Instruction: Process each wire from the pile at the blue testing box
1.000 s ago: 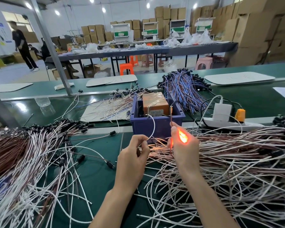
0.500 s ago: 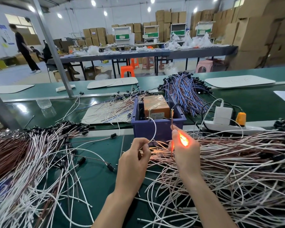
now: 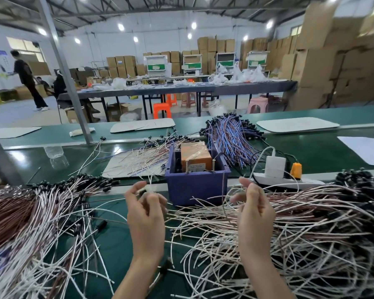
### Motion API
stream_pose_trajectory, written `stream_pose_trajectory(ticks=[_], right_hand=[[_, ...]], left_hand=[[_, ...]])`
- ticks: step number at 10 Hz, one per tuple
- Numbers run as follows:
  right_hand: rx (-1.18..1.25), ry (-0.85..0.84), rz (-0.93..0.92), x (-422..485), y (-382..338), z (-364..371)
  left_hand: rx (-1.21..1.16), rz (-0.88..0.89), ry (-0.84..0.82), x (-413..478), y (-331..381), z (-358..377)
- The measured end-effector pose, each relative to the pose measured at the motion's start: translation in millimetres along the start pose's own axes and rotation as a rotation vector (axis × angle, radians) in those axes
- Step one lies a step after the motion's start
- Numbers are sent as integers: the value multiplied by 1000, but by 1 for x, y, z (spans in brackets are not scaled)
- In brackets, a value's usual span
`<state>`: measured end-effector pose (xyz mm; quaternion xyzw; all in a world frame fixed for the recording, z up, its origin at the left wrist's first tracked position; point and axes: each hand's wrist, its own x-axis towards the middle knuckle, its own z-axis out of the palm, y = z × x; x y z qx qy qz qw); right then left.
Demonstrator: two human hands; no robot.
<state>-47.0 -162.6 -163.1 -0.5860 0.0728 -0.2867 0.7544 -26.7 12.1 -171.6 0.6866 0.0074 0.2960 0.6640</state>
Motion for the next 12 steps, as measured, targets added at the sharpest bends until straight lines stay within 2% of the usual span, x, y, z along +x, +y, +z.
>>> stream_pose_trajectory(ticks=[1, 2, 3, 4, 5, 6, 7, 9, 10, 11, 12], right_hand=[[121, -87, 69, 7, -24, -3], [296, -144, 154, 14, -47, -1], [533, -205, 214, 20, -68, 3], [669, -230, 203, 27, -86, -3], [730, -176, 166, 37, -98, -18], [688, -68, 120, 48, -104, -38], [591, 35, 53, 59, -109, -59], [331, 196, -131, 80, -114, -99], [-98, 231, -225, 89, -107, -116], [-899, 278, -348, 91, -90, -132], [-826, 306, -448, 75, -88, -140]], left_hand=[[317, -120, 28, 5, 8, -6], [696, 154, -108, -11, 30, 7], [745, 526, -478, -27, 55, 33], [774, 644, -753, -32, 72, 52], [786, 717, -824, -29, 72, 59], [792, 644, -873, -21, 70, 59], [818, 601, -891, -14, 72, 59], [871, 651, -885, -12, 70, 72], [894, 655, -896, -12, 64, 88], [1026, 621, -962, -15, 53, 98], [787, 417, -903, -4, 60, 89]])
